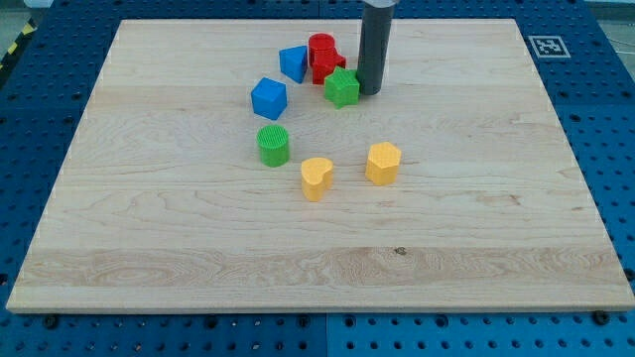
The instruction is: Push the green star to the top left of the blue cube
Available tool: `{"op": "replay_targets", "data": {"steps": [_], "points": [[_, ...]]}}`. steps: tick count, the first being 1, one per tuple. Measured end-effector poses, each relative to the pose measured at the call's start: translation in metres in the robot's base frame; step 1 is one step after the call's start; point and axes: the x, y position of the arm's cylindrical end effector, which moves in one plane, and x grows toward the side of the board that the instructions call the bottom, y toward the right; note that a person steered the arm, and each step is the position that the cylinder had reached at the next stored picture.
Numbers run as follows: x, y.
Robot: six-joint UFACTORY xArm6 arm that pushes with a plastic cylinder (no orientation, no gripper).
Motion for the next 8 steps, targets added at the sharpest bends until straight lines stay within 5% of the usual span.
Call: {"op": "replay_targets", "data": {"steps": [5,8], "points": [[-0.028,-0.128],[-0.025,-0.113]]}}
